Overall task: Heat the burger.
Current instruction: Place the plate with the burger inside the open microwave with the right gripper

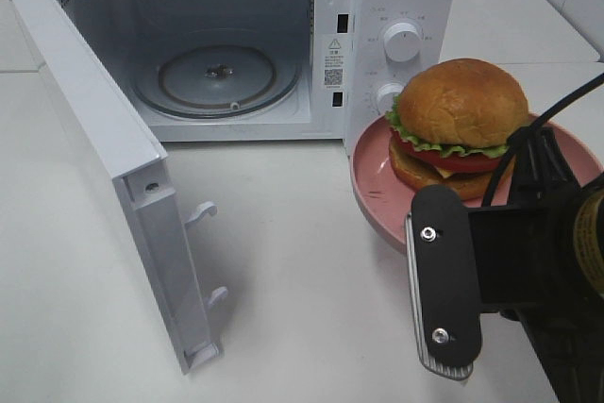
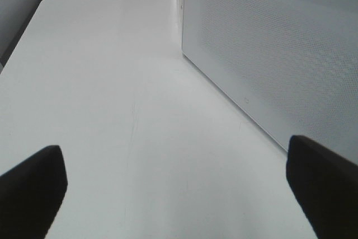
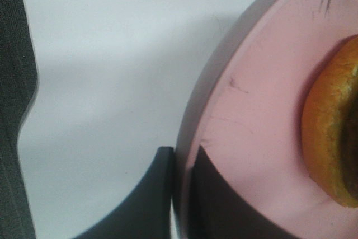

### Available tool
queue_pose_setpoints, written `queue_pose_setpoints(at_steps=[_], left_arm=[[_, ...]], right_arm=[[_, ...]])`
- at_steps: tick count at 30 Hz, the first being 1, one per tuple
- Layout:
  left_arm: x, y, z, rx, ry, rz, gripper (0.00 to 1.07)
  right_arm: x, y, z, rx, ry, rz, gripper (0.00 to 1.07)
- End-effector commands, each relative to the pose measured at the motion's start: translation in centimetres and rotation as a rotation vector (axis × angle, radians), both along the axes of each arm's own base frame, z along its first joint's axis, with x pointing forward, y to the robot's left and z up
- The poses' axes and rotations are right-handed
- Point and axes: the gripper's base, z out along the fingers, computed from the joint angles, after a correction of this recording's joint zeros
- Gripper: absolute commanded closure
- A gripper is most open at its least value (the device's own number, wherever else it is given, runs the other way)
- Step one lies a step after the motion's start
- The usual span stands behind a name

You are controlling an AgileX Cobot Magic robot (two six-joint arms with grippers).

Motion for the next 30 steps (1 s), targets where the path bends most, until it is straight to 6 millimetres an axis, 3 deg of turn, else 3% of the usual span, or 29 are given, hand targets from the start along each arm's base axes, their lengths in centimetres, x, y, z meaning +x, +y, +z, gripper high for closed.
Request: queue_pose_setpoints(at_steps=[1,18,30], left_arm=[[-0.1,-0.1,0.0,-0.014,-0.002,0.000,0.07],[-0.1,-0.1,0.0,-0.014,-0.002,0.000,0.07],[-0.1,-0.1,0.0,-0.014,-0.002,0.000,0.07]], right_arm=[[0.3,0.1,0.4,-0.021,-0.057,0.094,1.07],[0.4,0.9,0.4,-0.026,-0.079,0.241,1.07],[2.8,-0.3,0.4,-0.034,-0.069,0.365,1.07]])
